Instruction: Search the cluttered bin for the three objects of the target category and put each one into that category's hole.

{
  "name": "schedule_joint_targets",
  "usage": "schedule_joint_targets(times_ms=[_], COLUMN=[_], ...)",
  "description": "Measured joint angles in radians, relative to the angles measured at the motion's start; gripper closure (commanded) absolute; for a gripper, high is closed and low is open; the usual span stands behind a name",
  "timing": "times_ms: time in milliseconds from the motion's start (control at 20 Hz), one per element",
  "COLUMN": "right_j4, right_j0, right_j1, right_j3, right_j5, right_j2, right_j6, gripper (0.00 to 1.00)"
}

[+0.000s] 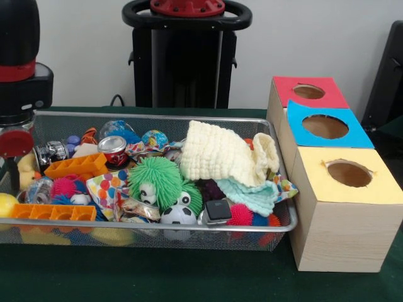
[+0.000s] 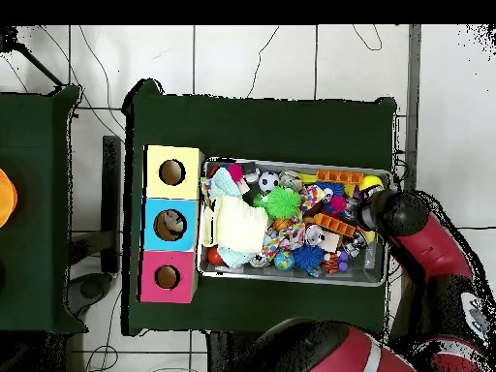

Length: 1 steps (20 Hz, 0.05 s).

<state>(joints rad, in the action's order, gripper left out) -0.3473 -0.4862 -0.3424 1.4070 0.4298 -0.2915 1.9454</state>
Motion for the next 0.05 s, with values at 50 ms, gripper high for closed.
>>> schedule_joint_targets(times_ms=[50], right_j4=[0.0], right_j0=[0.001], right_j1=[0.0], right_j3=[0.0], right_j5=[0.0], right_j2=[0.0], right_j6=[0.0], gripper=[0.0])
